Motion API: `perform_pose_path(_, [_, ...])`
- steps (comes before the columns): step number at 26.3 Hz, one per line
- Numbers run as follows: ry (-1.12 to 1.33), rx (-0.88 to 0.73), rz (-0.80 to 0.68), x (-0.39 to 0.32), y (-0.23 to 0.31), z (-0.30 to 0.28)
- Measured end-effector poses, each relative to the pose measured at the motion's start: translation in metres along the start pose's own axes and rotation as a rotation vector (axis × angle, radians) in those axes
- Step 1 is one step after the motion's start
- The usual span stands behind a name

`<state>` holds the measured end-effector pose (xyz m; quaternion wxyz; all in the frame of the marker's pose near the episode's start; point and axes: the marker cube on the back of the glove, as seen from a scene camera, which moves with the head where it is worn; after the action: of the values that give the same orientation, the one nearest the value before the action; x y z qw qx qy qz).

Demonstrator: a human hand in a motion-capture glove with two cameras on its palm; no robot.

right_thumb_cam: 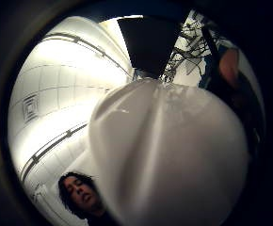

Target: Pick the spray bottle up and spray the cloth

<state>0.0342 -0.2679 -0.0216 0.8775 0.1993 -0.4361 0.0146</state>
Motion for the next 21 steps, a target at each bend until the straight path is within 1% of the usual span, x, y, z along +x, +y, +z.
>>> perform_pose_path(2, [0.071,-0.03,0.004,0.004,0.007,-0.01])
perform_pose_path(7, [0.383,-0.173,0.057,0.011,0.067,-0.048])
perform_pose_path(13, [0.73,-0.217,0.113,0.005,0.115,-0.091])
perform_pose_path(17, [0.858,-0.185,0.14,0.0,0.12,-0.103])
perform_pose_path(21, [0.941,-0.245,0.124,-0.017,0.177,-0.108])
